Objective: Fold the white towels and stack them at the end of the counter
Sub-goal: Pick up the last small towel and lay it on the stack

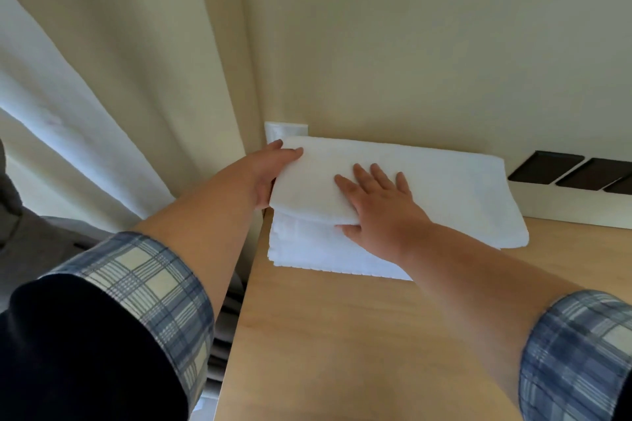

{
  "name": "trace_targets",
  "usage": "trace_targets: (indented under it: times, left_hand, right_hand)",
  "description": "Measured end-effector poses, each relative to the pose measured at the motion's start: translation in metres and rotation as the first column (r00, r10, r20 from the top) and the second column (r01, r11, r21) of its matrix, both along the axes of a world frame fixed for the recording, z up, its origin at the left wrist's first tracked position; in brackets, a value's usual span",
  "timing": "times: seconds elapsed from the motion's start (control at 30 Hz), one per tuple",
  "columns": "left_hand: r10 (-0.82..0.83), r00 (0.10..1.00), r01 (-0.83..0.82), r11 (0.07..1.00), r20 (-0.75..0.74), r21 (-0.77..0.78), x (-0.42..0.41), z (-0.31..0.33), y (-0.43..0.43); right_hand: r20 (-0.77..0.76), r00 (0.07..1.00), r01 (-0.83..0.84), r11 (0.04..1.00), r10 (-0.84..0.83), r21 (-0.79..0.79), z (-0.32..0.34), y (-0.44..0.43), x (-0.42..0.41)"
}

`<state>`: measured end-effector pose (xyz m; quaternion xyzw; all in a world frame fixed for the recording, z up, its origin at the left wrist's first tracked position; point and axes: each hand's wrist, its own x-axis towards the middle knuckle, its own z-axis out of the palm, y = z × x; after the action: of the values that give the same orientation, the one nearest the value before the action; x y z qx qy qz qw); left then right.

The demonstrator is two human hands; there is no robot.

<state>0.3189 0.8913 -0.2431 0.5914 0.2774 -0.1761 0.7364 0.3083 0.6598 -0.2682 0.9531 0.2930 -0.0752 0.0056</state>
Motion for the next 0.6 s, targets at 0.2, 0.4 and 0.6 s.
trace_targets:
  times: [0.2, 0.4, 0.6]
  left_hand:
    - [0.015, 0.986, -0.011, 1.0, 0.166, -0.024, 0.015, 0.0, 0.003]
    - [-0.189, 0.924, -0.037, 0.822, 0.332, 0.569, 0.032, 0.003, -0.003]
    - [-0.156, 0.976, -0.024, 0.621, 0.154, 0.784, 0.032, -0.019, -0.014]
  right_hand:
    - [0.003, 0.999, -0.041, 0.998, 0.041, 0.038, 0.005, 0.006, -0.012]
    - [0.009, 0.999, -0.047, 0.994, 0.047, 0.098, 0.008, 0.007, -0.017]
    - [-0.045, 0.999, 0.02, 0.989, -0.013, 0.148, 0.013, -0.02, -0.022]
